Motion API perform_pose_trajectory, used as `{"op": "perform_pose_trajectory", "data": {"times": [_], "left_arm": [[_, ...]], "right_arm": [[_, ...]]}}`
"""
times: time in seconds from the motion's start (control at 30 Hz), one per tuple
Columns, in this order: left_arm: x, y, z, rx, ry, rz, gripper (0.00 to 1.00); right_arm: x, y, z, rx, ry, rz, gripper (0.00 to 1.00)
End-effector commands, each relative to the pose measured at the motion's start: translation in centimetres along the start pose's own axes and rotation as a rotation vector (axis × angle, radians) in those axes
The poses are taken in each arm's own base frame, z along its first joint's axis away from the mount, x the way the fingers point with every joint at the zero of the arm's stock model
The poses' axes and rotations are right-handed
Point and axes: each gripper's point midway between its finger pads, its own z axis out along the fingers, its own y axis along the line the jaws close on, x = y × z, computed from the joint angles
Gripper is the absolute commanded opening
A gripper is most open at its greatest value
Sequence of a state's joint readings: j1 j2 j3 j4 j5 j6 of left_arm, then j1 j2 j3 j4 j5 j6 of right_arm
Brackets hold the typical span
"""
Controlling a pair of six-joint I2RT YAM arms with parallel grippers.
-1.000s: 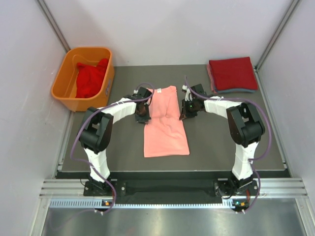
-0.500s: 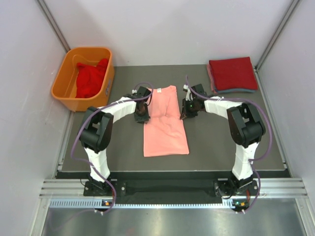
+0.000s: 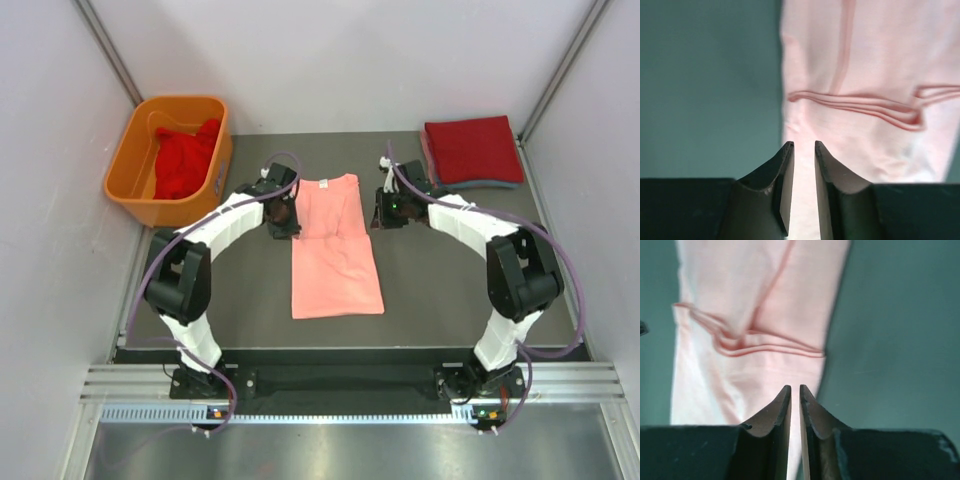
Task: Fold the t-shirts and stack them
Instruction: Fold the tshirt
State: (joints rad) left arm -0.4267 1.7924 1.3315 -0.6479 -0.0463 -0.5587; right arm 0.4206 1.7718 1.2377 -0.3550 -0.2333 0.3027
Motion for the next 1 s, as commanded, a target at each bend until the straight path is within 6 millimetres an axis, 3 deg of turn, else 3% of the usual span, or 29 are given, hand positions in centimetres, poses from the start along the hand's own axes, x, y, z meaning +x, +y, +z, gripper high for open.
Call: {"op": "perform_pose_trajectory", "data": {"times": [0.0,0.1,0.2,0.3,0.47,0.6,0.77,0.9,0.97], "left_arm": [[-1.3,-3.7,-2.6,0.209,-0.044,0.023,0.25],[-0.7,-4.2,-1.9,0.241,-0.022,0.02,0.23],[0.2,-3.0,0.1,0.181,0.009,0.008,0.22],[1.3,-1.2,2.3,0.087,0.045,0.001,0.21],[3.0,0.5,5.2,0.023,0.094,-0.006,0.21],[3.6,1.2,5.9,-0.011,0.115,-0.017,0.21],[1.6,2.0,3.8,-0.088,0.058,-0.017,0.23],[-1.0,1.6,-0.3,-0.092,-0.02,0.002,0.29],[-1.4,1.4,-2.6,-0.074,-0.04,0.027,0.33]], "right_arm": [[-0.7,4.7,-1.5,-0.117,-0.04,-0.049,0.12],[0.2,7.4,-0.9,-0.218,-0.016,-0.056,0.1],[1.8,9.7,0.4,-0.303,0.029,-0.071,0.1],[3.6,10.4,2.7,-0.364,0.082,-0.058,0.1],[6.3,8.3,7.3,-0.319,0.174,-0.035,0.09],[6.9,7.2,8.3,-0.299,0.186,-0.034,0.09],[5.3,8.3,6.4,-0.321,0.145,-0.058,0.11],[3.3,9.5,3.5,-0.326,0.105,-0.055,0.15],[2.4,10.0,1.4,-0.318,0.081,-0.055,0.23]]}}
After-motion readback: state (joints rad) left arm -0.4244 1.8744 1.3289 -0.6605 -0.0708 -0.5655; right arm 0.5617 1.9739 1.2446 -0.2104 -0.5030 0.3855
